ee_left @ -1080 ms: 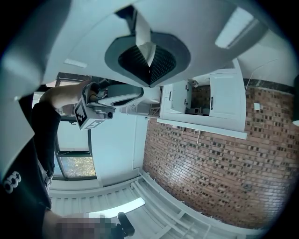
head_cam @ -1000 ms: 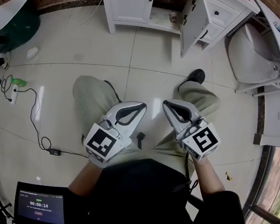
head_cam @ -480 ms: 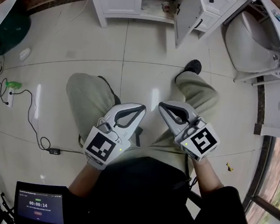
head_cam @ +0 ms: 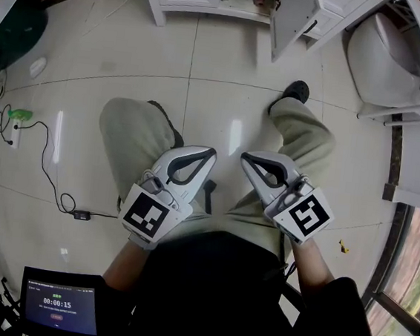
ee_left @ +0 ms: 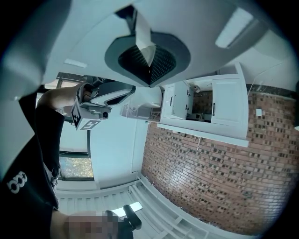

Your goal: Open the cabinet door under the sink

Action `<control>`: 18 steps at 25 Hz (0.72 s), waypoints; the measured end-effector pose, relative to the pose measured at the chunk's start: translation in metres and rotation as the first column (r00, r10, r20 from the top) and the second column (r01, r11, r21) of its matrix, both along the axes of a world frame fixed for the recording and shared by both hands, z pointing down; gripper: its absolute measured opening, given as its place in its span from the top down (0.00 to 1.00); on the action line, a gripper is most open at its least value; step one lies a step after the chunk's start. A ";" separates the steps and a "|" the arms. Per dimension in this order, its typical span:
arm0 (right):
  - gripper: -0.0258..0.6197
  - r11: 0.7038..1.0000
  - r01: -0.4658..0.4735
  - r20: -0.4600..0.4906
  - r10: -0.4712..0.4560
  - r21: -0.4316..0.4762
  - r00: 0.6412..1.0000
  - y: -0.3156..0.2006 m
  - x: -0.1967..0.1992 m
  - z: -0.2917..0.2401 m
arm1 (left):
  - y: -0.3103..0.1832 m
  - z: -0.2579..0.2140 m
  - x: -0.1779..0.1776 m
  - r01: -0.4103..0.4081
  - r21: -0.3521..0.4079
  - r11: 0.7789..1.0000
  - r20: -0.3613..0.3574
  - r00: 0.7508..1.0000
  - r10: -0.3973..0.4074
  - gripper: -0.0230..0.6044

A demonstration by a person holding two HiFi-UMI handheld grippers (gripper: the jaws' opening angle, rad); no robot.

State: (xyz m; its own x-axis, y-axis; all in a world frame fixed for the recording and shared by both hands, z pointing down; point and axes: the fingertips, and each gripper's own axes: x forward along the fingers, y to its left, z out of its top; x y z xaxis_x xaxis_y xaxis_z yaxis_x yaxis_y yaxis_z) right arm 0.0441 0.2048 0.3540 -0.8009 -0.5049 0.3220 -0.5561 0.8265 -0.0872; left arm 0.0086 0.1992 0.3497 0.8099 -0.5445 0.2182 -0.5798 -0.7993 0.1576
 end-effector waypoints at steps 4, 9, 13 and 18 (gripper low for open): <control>0.97 1.000 0.006 0.002 -0.006 0.005 1.000 0.000 -0.002 0.000 | 0.001 0.000 0.001 -0.010 0.006 1.000 0.010 1.000 0.010 0.94; 0.97 1.000 0.015 -0.006 -0.015 0.004 1.000 0.000 -0.004 0.002 | 0.002 0.000 0.000 -0.012 0.018 1.000 0.022 1.000 0.011 0.94; 0.97 1.000 0.011 -0.006 -0.011 0.010 1.000 -0.001 -0.004 0.002 | 0.002 0.001 -0.001 -0.011 0.017 1.000 0.022 1.000 0.010 0.94; 0.97 1.000 0.009 -0.005 -0.009 0.007 1.000 -0.001 -0.005 0.003 | 0.003 0.002 -0.002 -0.009 0.013 1.000 0.022 1.000 0.009 0.94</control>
